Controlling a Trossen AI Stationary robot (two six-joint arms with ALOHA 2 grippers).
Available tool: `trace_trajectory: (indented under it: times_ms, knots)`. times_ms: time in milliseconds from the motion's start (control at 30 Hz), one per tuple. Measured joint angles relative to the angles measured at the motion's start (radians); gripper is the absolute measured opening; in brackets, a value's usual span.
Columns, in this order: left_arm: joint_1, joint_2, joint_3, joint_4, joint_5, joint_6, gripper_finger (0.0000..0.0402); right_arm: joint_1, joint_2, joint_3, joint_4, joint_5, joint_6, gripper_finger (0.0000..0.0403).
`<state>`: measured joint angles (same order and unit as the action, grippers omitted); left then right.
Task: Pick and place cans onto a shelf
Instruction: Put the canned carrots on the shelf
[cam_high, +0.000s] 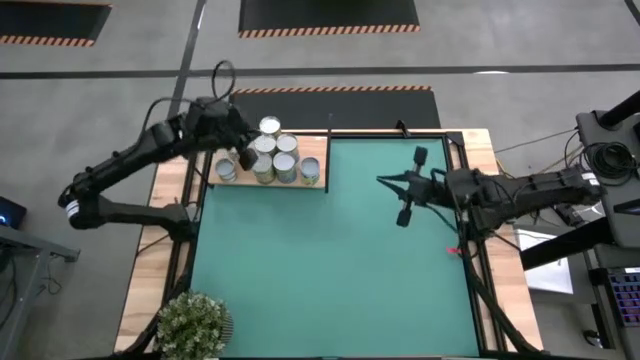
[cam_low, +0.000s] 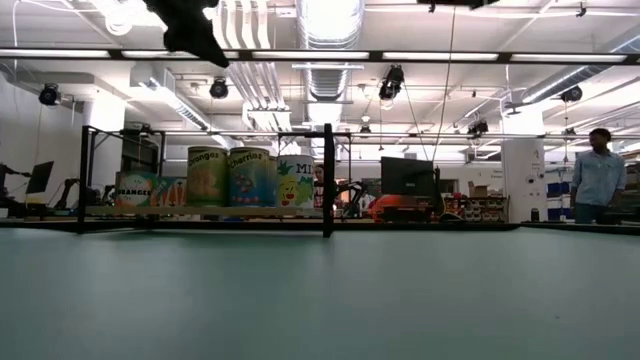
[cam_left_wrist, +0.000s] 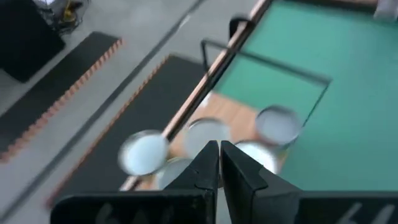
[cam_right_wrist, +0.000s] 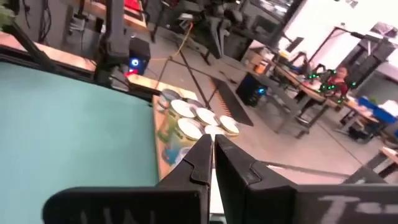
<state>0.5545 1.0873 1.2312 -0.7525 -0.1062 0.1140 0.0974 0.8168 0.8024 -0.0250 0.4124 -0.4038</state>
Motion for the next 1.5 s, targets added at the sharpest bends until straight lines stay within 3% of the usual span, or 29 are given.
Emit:
trace_trajectory:
  times_ms: [233,433,633,833,1200,1400,1500]
  knots:
    - [0.096,0.305,0.383,-0.372,0.000,0.194,0.0000,-0.220,-0.004,-0.033,-0.007,-0.106,0.017,0.0009]
    - [0.201,0.541,0.596,-0.756,-0.073,0.341,0.0000,-0.284,-0.004,-0.041,0.013,-0.142,-0.015,0.0009]
    - [0.347,0.613,0.566,-0.783,-0.079,0.373,0.0000,-0.288,-0.018,-0.041,0.027,-0.181,-0.039,0.0009]
    - [0.444,0.617,0.469,-0.734,0.076,0.457,0.0000,-0.288,-0.035,-0.041,0.031,-0.180,-0.052,0.0009]
    - [0.449,0.619,0.330,-0.684,0.093,0.530,0.0000,-0.288,-0.039,-0.041,0.062,-0.180,-0.084,0.0009]
    - [0.449,0.622,0.330,-0.682,0.093,0.467,0.0000,-0.288,-0.036,-0.041,0.061,-0.179,-0.088,0.0009]
    - [0.449,0.622,0.340,-0.688,0.104,0.330,0.0000,-0.288,-0.036,-0.041,0.060,-0.178,-0.088,0.0009]
